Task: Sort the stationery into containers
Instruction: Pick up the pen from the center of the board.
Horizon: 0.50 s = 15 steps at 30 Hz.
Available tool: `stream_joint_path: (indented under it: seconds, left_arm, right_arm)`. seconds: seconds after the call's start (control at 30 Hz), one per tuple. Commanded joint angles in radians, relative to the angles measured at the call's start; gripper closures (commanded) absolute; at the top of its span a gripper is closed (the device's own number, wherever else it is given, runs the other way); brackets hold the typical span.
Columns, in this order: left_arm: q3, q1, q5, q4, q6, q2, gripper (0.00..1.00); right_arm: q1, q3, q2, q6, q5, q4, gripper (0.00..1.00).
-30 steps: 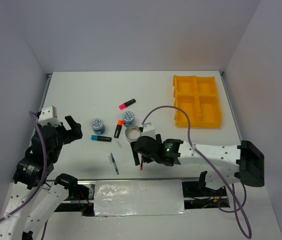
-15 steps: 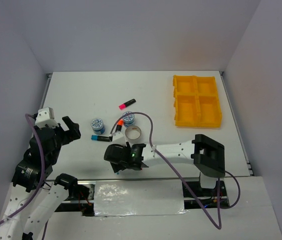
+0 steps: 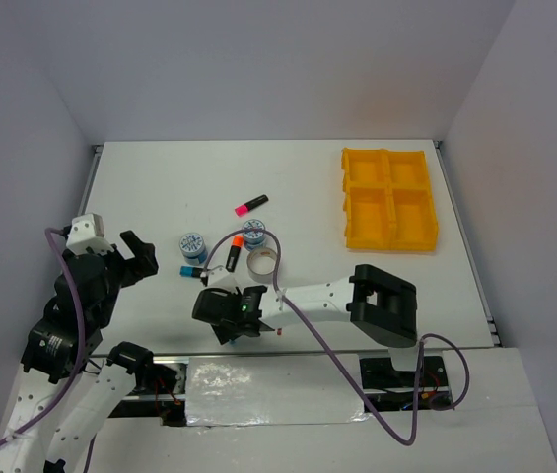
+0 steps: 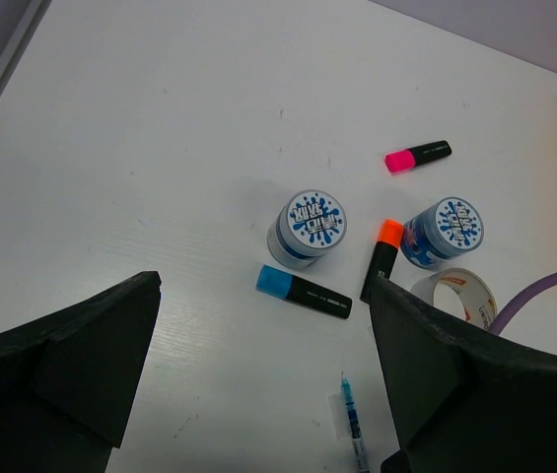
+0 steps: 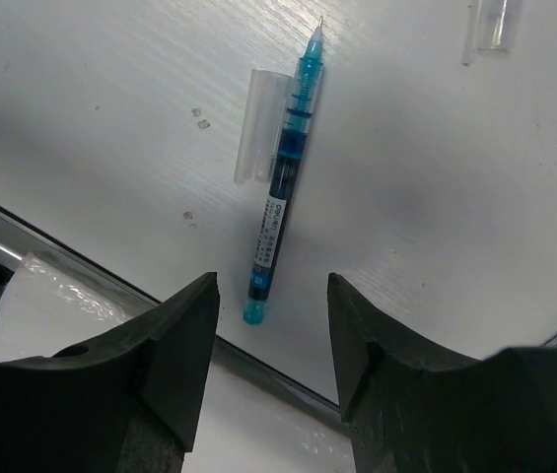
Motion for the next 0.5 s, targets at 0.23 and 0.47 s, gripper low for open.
stream_joint_path:
  seconds: [0.23, 0.47]
  left_arm:
    - [0.019, -0.006, -0.009, 0.027, -0.005, -0.013, 0.01]
    - [0.016, -0.011, -0.008, 0.027, -0.005, -0.022, 0.01]
  right_arm:
    - [0.005, 0.060, 0.045, -0.020, -0.003, -0.013, 0.53]
    - [0.002, 0.069, 0.069, -0.022, -0.005, -0.025, 0.64]
